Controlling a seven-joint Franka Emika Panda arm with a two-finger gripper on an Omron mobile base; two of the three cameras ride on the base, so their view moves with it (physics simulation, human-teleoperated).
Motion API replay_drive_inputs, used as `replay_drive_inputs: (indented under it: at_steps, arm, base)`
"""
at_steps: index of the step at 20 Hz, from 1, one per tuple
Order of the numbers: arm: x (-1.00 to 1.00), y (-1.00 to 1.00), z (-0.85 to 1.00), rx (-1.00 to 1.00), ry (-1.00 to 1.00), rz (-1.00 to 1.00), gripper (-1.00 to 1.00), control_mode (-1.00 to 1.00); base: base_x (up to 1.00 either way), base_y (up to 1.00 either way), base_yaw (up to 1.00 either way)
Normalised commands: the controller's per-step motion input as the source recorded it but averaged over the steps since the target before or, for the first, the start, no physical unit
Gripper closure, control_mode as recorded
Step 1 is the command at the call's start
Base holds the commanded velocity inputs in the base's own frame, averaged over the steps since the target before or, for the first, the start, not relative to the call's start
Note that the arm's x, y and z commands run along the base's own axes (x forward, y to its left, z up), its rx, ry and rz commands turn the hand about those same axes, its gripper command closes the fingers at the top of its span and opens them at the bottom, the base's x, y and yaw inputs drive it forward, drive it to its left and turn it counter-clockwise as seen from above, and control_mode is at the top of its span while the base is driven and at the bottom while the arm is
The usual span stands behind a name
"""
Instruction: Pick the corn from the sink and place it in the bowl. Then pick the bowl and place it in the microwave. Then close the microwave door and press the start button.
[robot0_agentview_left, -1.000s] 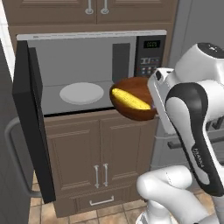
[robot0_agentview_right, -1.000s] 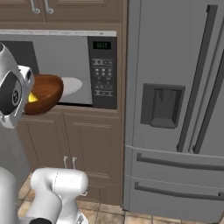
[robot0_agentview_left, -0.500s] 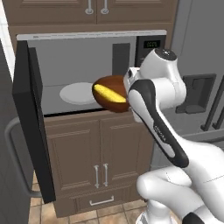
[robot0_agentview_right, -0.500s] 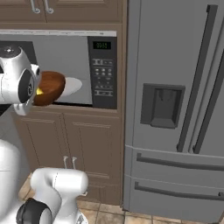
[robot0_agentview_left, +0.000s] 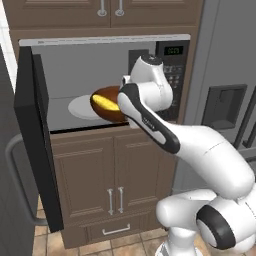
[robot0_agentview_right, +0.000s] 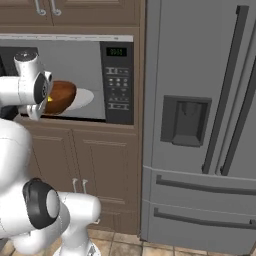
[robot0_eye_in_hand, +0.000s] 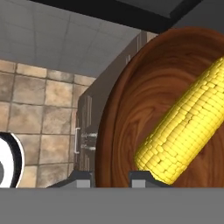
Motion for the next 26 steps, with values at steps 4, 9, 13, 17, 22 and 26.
replay_drive_inputs:
  at_steps: [4, 9, 13, 17, 22, 26]
  arm:
    - [1.00, 0.08, -0.22, 0.00, 0.00, 0.00, 1.00, -1.00]
    - [1.00, 0.14, -0.38, 0.00, 0.00, 0.00, 1.00, -1.00]
    - [1.00, 0.33, -0.38, 0.00, 0.00, 0.00, 1.00, -1.00]
    - [0.84, 0.35, -0.28, 0.00, 0.00, 0.00, 1.00, -1.00]
    - [0.64, 0.22, -0.22, 0.00, 0.00, 0.00, 1.00, -1.00]
    - [0.51, 0.07, -0.20, 0.00, 0.00, 0.00, 1.00, -1.00]
  base:
    - [0.00, 0.00, 0.00]
    - [0.00, 0.00, 0.00]
    - [0.00, 0.00, 0.00]
    - [0.00, 0.00, 0.00]
    - [0.00, 0.00, 0.00]
    - [0.00, 0.00, 0.00]
